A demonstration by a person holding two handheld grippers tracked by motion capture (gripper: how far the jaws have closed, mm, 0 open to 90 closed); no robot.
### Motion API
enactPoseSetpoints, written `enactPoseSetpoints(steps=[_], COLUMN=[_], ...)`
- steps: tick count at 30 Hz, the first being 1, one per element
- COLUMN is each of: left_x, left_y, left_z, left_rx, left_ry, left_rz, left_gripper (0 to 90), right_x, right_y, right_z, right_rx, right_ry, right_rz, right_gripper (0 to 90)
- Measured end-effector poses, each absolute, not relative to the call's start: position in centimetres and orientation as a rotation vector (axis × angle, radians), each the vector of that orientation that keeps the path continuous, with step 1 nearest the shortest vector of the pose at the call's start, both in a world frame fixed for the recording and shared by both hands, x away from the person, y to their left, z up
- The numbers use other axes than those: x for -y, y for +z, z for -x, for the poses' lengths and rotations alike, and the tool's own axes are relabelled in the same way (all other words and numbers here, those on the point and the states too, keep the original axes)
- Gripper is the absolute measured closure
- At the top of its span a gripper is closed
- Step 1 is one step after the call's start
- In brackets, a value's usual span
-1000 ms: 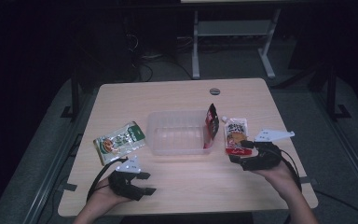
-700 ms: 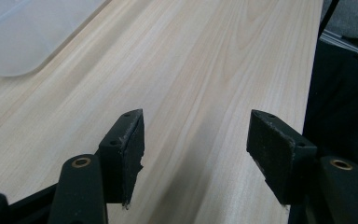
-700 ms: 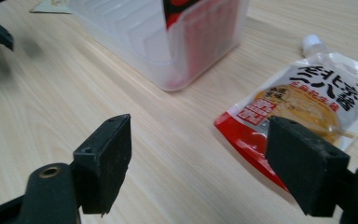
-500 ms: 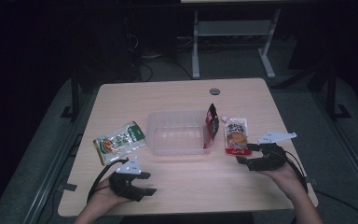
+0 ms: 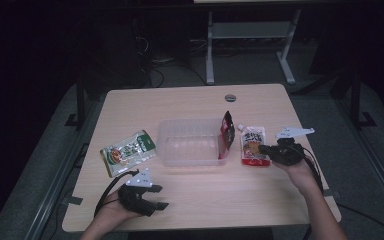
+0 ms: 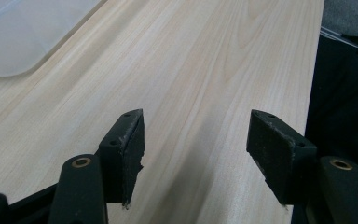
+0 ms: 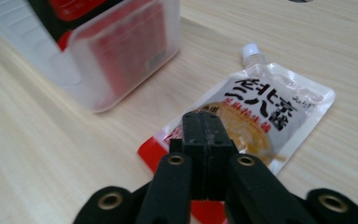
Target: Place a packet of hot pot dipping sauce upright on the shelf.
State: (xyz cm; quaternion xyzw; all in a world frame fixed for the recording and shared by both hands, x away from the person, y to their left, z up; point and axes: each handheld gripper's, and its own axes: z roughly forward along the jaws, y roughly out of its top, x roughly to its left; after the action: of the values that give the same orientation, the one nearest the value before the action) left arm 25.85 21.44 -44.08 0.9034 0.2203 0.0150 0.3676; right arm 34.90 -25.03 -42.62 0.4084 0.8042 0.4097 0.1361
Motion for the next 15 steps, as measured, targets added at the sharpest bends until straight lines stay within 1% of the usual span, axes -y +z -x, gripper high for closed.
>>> enactPoseSetpoints(steps=[9,15], left_x=[-21.5,-21.6], left_y=[-44.2,-44.3], left_z=[-25.9,-26.0], left_rx=[-0.583,-0.581], left_ry=[0.037,0.038], left_rz=[-2.313,-2.316], left_gripper=[36.5,36.5], right_x=[24.5,23.6], right_y=[-44.3,-45.6], right_z=[-38.6,-40.0], right_rx=[-2.341,-2.382], right_ry=[1.089,0.975], right_rz=[-1.233,-1.238], right_gripper=[89.9,89.9])
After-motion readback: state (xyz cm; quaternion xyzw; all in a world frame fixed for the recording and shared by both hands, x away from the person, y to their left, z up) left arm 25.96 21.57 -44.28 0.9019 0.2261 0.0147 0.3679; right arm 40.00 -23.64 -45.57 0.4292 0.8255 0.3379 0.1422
